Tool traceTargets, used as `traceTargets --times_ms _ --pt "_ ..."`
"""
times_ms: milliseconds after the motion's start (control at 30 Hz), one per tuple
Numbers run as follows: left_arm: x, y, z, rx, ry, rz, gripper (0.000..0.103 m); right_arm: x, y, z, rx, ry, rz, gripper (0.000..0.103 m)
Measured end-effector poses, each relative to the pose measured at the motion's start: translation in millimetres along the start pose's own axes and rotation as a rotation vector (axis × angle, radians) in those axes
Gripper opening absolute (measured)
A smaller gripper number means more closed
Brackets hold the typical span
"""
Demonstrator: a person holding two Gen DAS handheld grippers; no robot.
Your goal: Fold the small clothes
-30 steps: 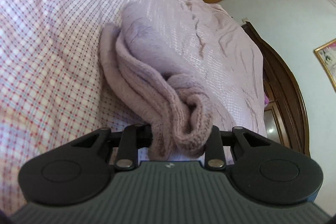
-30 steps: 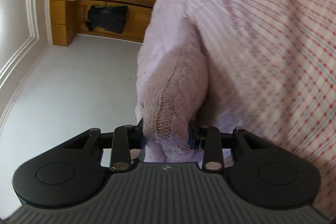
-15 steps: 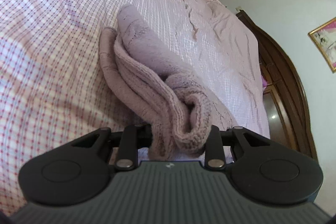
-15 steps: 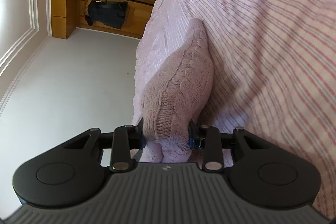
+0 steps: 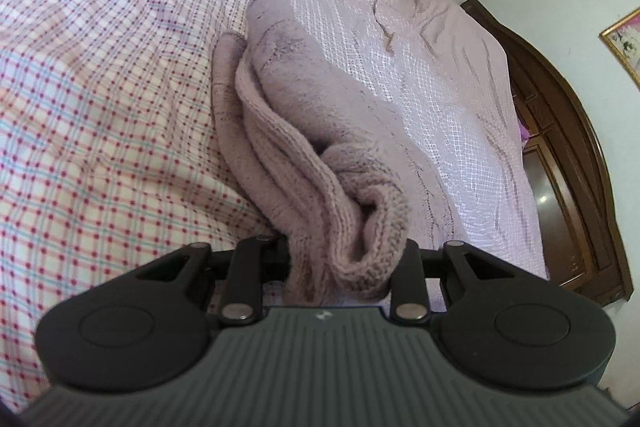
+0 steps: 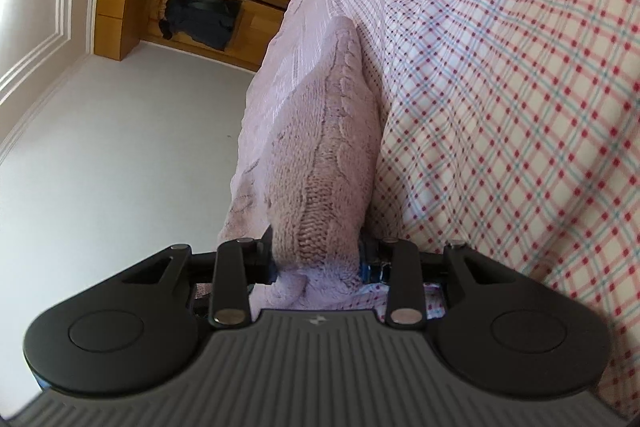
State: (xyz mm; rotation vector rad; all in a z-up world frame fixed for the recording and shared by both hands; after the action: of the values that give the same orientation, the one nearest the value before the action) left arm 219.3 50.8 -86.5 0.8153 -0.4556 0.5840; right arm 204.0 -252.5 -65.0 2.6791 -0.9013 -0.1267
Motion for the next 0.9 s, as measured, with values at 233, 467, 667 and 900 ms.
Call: traceTargets --times_ms 233,467,667,900 --pt "-11 21 6 0.062 -0.041 0.000 0.045 -7 3 -6 -0.014 0.004 -0.004 0.041" --pt "-13 87 55 0.393 -0.410 0.232 0.092 -29 36 -45 -0.116 0.303 0.064 0.056" --pt "-28 117 81 0.495 -0.651 0.452 0.103 -62 65 -94 -0.086 0.812 0.292 0.101" --pt "-51 102 78 0.460 -0.744 0.442 0.103 -88 67 -110 -0.001 1.127 0.472 0.103"
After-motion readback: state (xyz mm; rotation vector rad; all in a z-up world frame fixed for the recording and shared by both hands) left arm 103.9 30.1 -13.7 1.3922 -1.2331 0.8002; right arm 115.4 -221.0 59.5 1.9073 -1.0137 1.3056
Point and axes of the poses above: each gripper's, at about its wrist camera, not at the fingertips, and y roughly against the way its jaws point, z to its right, x to its top, the point moved 8 cm from there along -y, roughly the way its jaws point, and after that the axes turned 13 degrees about -y, right-handed, at the moved point
